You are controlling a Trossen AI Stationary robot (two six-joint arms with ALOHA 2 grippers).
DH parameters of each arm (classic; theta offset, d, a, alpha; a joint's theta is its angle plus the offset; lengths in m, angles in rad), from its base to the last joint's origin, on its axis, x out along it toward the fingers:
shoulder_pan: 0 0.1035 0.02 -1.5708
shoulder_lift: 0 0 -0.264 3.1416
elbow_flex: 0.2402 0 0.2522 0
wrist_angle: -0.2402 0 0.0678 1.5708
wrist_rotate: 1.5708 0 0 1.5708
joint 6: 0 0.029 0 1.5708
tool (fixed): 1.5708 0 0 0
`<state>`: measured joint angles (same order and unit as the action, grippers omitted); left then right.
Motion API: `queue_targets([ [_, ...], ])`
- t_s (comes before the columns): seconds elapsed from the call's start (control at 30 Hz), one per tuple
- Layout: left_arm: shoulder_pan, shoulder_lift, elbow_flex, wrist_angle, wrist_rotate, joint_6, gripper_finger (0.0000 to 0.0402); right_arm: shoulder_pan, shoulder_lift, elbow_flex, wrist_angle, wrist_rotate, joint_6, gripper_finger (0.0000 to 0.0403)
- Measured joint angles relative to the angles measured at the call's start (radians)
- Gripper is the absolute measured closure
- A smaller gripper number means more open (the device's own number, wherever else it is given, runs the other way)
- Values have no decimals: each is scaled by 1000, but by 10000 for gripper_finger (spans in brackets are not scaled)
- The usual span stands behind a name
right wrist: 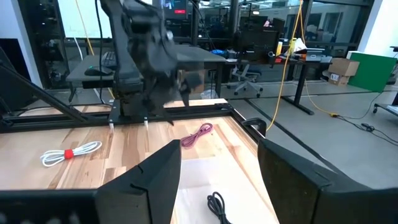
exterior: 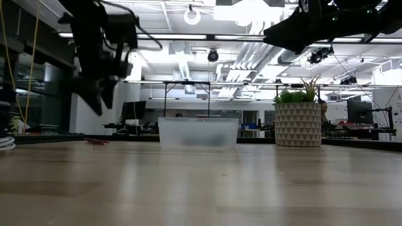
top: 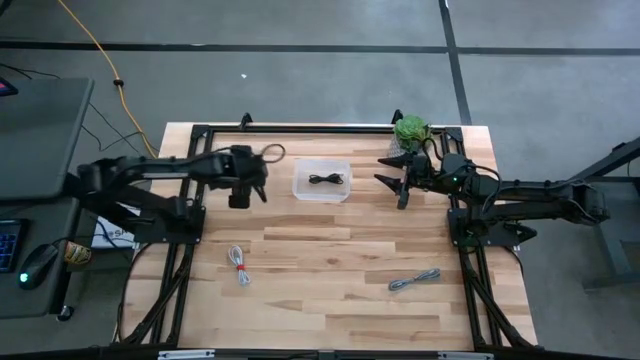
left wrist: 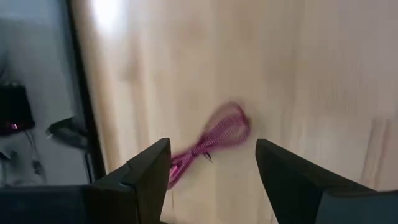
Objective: Pick and place USB-C Cables
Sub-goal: Put the pink charger cable into the transparent bin
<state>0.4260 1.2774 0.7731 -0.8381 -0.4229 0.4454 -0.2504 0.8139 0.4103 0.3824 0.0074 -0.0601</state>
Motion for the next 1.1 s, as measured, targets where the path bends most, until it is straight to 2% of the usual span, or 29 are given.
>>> queue_targets([
  [0.23, 32, 178, 0, -1, -7, 147, 185, 0, 0, 0, -5, 0, 0, 199],
  [0.37, 77, 234, 0, 6, 37, 195, 185, 0, 0, 0, -5, 0, 0, 199],
  [0.63, 179, 333, 2, 149, 58, 325, 186, 0, 0, 0, -6, 0, 0, 199],
  [0.87, 218, 369, 8, 147, 81, 379, 186, 0, 0, 0, -7, 0, 0, 199],
  [1.1, 263, 369, 9, 143, 168, 396, 196, 0, 5, 0, -10, 0, 31, 199],
])
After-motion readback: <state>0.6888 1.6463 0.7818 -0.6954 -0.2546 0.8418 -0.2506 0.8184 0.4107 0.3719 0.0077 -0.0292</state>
